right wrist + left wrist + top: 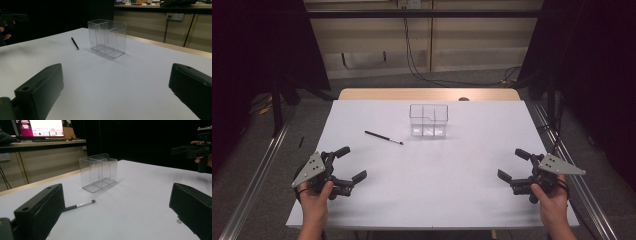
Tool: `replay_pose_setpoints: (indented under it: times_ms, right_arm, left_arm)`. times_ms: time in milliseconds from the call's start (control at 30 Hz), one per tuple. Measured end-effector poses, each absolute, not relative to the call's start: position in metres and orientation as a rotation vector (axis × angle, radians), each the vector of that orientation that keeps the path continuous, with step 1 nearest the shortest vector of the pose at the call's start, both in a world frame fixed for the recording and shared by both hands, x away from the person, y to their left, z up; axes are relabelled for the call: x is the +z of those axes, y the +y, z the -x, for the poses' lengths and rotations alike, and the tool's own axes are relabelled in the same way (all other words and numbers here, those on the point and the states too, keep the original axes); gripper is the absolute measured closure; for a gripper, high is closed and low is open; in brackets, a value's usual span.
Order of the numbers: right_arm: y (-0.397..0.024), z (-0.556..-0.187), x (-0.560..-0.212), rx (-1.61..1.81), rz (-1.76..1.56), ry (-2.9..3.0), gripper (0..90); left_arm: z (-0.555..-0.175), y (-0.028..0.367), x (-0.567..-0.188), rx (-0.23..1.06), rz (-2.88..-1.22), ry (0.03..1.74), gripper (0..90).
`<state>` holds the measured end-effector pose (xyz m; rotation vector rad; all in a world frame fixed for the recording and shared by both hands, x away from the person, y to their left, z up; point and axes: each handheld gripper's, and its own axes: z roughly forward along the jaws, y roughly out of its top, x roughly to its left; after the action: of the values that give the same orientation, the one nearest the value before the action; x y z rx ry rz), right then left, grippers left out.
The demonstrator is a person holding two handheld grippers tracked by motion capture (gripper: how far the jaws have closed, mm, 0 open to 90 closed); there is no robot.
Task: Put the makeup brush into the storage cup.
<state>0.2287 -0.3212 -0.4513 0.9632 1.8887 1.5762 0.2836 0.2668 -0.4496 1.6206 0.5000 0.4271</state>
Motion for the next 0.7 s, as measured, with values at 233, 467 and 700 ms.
replay_pose_setpoints:
  times_ms: [233,467,700]
  right_arm:
    - [-0.316,-0.230,-0.452,1.578,-0.954,1.901,0.0]
    - [-0.317,-0.231,-0.452,1.581,-0.955,1.897,0.0]
    - [-0.319,-0.227,-0.452,1.574,-0.960,1.886,0.0]
  left_arm:
    - [-0.290,0.261,-0.447,0.431,-1.637,0.499,0.0]
    - [-0.298,0.252,-0.444,0.432,-1.637,0.494,0.0]
    - [-0.310,0.247,-0.439,0.444,-1.648,0.485,0.0]
